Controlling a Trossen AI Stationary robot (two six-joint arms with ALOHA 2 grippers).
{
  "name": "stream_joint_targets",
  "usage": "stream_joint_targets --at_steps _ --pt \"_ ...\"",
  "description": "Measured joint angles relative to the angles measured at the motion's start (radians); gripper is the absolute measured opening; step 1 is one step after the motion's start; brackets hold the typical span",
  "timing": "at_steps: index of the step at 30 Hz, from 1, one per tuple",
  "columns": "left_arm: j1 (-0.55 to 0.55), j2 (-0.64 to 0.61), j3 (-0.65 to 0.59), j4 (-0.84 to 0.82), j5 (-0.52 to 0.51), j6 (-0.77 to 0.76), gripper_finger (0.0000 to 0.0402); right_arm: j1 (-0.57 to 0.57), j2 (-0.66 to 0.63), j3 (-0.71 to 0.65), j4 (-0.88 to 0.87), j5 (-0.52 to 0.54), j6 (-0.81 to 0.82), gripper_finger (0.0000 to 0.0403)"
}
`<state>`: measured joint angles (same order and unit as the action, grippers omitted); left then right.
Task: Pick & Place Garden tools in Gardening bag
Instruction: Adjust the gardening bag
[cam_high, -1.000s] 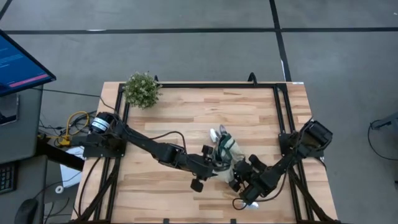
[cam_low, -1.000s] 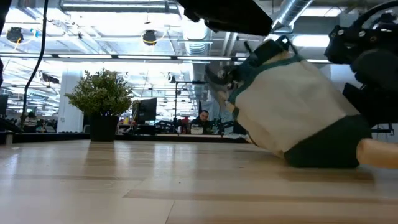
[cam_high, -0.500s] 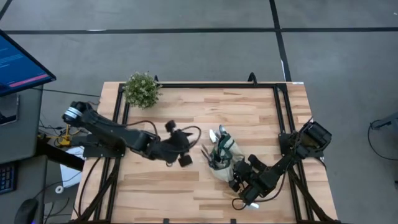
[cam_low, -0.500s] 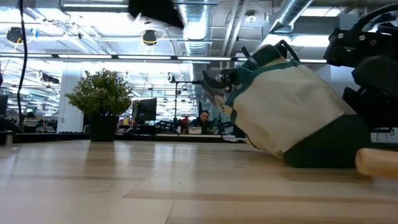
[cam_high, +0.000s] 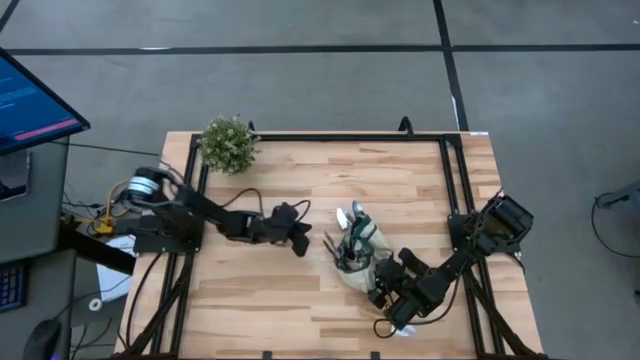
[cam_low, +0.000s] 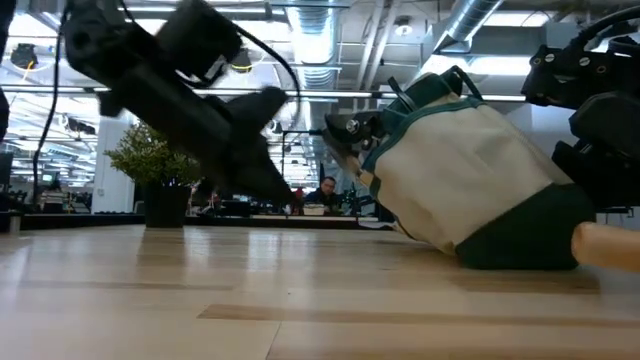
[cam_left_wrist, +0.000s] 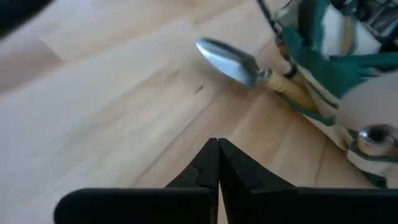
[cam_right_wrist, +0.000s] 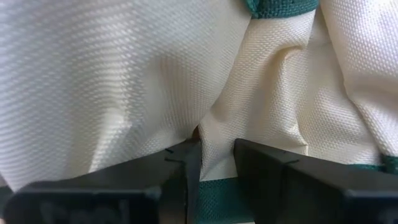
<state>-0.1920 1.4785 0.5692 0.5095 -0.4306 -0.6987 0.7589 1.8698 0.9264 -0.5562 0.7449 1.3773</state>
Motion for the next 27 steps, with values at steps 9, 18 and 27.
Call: stream_joint_targets --at_steps 9,18,27 --pt "0.015 0.247 0.190 0.029 0.119 -0.002 0.0001 0.001 0.000 0.000 0.004 0.005 -0.026 0.0093" --pt "0.048 0.401 0.241 0.379 0.200 -0.008 0.0001 0.007 0.001 -0.001 0.015 0.015 -0.071 0.0093" --pt "0.061 0.376 0.297 0.402 0.442 0.067 0.0001 0.007 0.000 -0.039 0.046 0.032 -0.071 0.0093"
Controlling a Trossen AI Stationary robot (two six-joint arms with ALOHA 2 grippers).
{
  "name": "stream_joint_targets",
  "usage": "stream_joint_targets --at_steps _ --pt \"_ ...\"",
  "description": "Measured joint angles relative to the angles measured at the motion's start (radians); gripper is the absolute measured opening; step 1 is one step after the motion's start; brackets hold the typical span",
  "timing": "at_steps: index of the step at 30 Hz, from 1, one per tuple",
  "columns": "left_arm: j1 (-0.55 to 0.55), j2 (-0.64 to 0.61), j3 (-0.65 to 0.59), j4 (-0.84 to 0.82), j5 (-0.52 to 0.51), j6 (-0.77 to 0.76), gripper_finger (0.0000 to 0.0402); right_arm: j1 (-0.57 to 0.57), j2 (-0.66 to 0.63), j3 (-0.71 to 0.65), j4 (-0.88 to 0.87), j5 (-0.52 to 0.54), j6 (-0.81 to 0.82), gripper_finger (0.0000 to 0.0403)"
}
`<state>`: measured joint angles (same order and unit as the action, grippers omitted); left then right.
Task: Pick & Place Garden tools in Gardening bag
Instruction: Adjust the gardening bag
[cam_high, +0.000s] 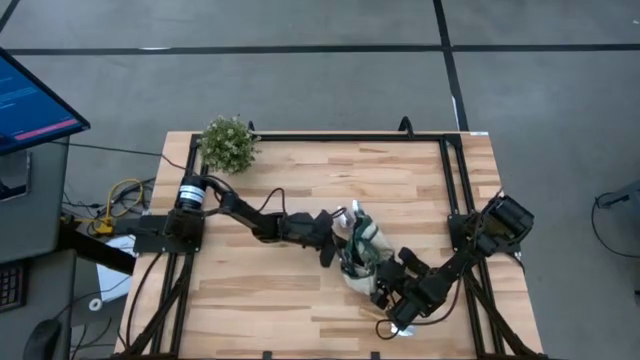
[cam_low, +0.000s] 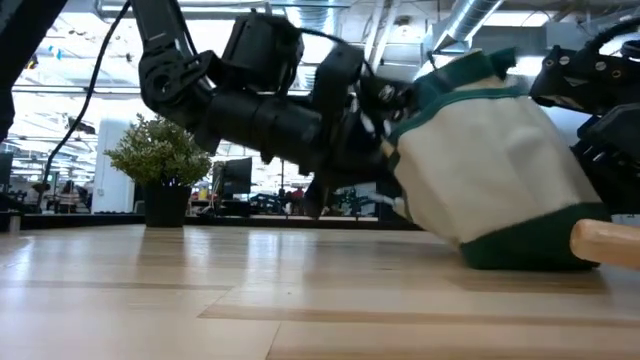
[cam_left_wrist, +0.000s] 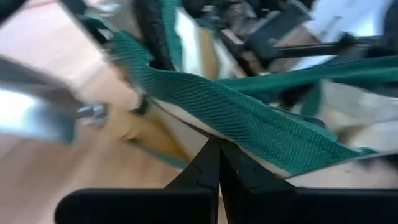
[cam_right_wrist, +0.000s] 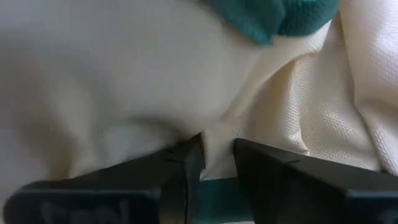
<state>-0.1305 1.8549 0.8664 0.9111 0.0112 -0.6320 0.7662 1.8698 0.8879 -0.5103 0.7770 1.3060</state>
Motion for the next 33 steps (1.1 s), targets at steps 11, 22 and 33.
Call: stream_joint_targets --at_steps 11,22,33 --pt "-0.047 -0.013 0.107 -0.012 0.139 0.049 0.0001 -0.055 -0.001 -0.111 0.172 0.076 -0.129 0.0093" --pt "-0.046 -0.015 0.116 -0.013 0.164 0.044 0.0001 -0.205 0.001 -0.123 0.398 0.072 -0.515 0.0093" --pt "-0.046 -0.019 0.125 -0.079 0.170 0.081 0.0001 -0.108 -0.229 -0.128 0.087 0.044 -0.394 0.0093"
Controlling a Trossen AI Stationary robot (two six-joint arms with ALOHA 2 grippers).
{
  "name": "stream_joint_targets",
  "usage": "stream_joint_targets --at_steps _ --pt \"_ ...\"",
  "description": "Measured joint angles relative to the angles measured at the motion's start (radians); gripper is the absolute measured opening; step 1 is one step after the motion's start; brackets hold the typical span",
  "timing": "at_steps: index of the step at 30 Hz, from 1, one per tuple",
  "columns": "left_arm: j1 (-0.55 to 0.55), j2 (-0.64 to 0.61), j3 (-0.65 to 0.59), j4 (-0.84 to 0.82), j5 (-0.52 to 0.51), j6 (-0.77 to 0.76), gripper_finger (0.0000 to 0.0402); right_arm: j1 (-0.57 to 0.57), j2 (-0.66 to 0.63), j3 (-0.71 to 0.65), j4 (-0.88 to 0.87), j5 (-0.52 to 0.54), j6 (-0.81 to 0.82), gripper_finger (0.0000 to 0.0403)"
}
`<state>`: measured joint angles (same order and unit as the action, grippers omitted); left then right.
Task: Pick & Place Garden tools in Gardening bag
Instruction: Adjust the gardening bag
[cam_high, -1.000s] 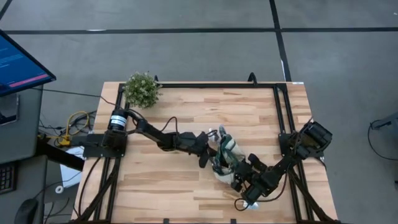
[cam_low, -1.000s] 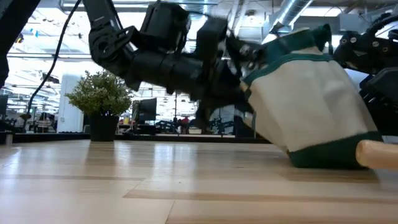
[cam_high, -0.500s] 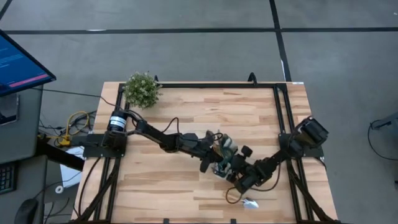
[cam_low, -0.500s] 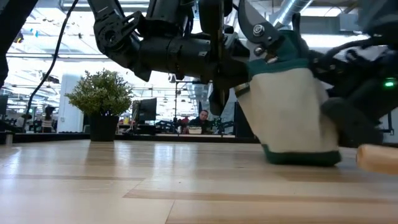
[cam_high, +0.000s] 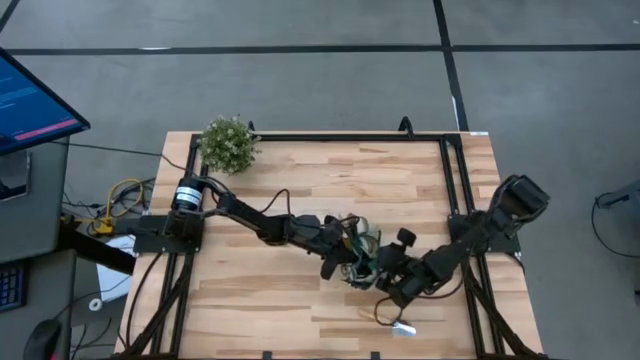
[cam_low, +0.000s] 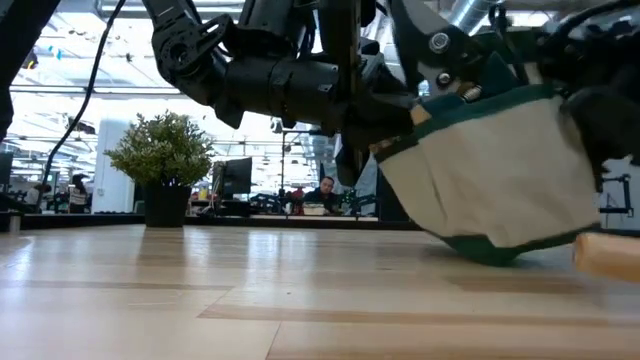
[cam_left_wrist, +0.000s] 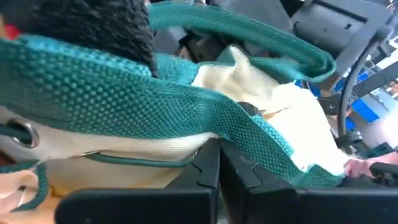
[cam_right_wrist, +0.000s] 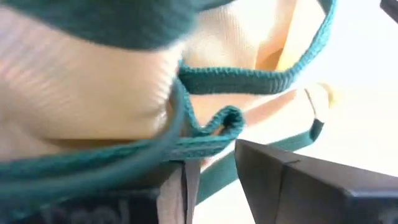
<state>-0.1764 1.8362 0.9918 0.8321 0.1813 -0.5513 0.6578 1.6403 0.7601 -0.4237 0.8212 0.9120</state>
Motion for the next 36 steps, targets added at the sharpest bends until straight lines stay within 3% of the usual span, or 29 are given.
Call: stream_joint_targets --at_steps 6,13,17,21,27,30,36 --pt "0.001 0.001 0.037 -0.021 -0.006 0.046 0.0001 0.034 -0.052 -0.060 -0.019 -0.067 0.177 0.0093" --pt "0.005 0.002 0.094 -0.095 -0.008 0.104 0.0001 0.104 -0.052 -0.123 0.053 0.003 0.382 0.0093" --pt "0.009 0.002 0.112 -0.116 -0.009 0.114 0.0001 0.082 -0.026 -0.142 0.137 -0.092 0.384 0.0094" --pt "0.014 0.002 0.112 -0.121 -0.010 0.114 0.0001 0.048 -0.015 -0.142 0.197 -0.103 0.361 0.0113" --pt "0.015 0.002 0.112 -0.123 -0.013 0.110 0.0001 -0.064 -0.015 -0.142 0.343 -0.205 0.162 0.0165" --pt "0.015 0.002 0.112 -0.143 -0.013 0.110 0.0001 -0.100 -0.023 -0.142 0.346 -0.295 0.123 0.0195" --pt "0.014 0.002 0.112 -0.192 -0.008 0.119 0.0001 -0.053 -0.097 -0.142 0.282 -0.331 0.110 0.0236"
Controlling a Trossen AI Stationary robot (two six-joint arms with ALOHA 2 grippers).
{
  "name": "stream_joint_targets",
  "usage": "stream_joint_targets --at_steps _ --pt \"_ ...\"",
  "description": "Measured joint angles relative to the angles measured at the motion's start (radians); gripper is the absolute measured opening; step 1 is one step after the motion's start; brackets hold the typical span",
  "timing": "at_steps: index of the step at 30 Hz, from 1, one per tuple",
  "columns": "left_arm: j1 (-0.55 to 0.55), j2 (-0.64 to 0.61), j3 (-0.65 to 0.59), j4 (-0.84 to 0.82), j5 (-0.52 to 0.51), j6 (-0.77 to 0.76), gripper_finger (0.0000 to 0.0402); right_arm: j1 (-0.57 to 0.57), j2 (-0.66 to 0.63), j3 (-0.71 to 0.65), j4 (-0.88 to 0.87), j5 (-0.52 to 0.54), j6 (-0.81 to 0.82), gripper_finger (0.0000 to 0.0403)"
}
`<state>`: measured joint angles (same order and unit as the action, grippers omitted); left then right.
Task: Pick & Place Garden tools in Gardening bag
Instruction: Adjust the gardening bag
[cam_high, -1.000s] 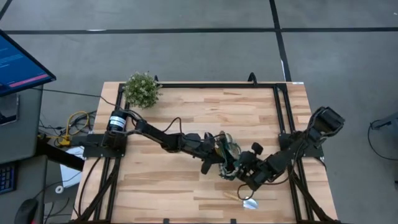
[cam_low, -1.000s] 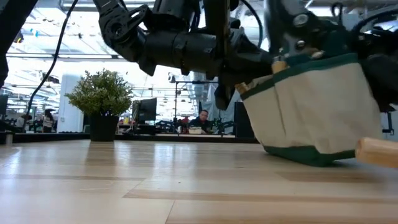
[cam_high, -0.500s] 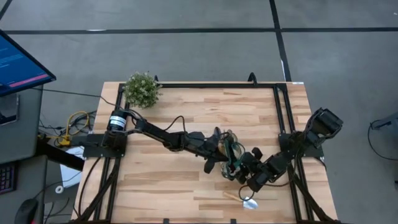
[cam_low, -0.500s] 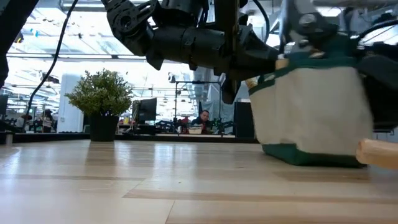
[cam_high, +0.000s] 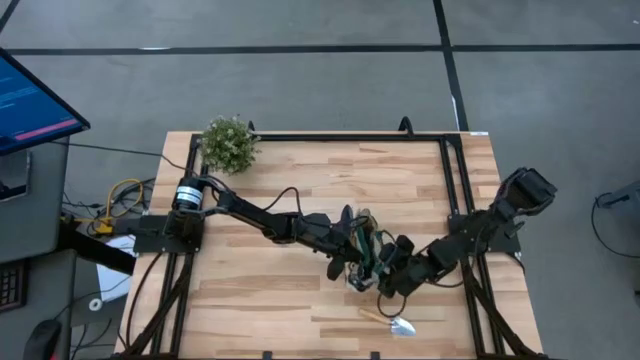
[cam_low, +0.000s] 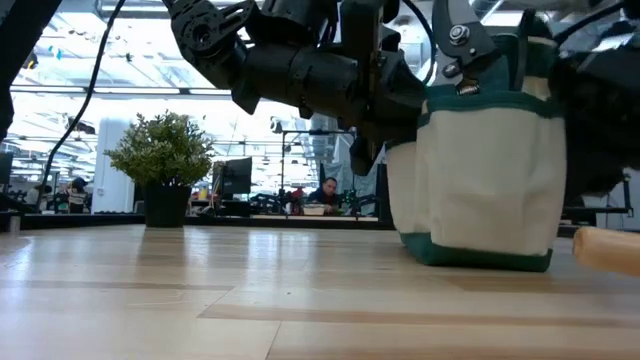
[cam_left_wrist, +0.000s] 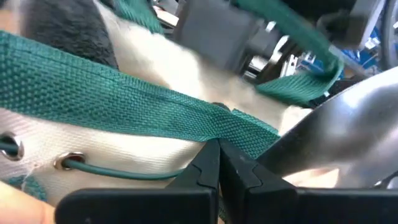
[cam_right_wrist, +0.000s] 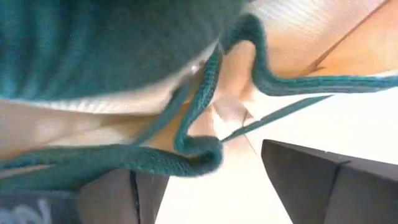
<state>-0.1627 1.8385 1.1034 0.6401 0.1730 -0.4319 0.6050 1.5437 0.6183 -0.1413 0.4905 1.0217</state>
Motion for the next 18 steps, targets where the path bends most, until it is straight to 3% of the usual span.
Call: stream_joint_targets --at_steps 8,18 --pt "0.010 0.000 0.000 -0.013 0.000 0.009 0.0001 0.059 -0.154 0.001 -0.169 -0.035 0.004 0.0241" --pt "0.013 -0.002 0.000 -0.024 0.008 0.004 0.0001 0.202 -0.355 0.001 -0.394 -0.077 0.188 0.0240"
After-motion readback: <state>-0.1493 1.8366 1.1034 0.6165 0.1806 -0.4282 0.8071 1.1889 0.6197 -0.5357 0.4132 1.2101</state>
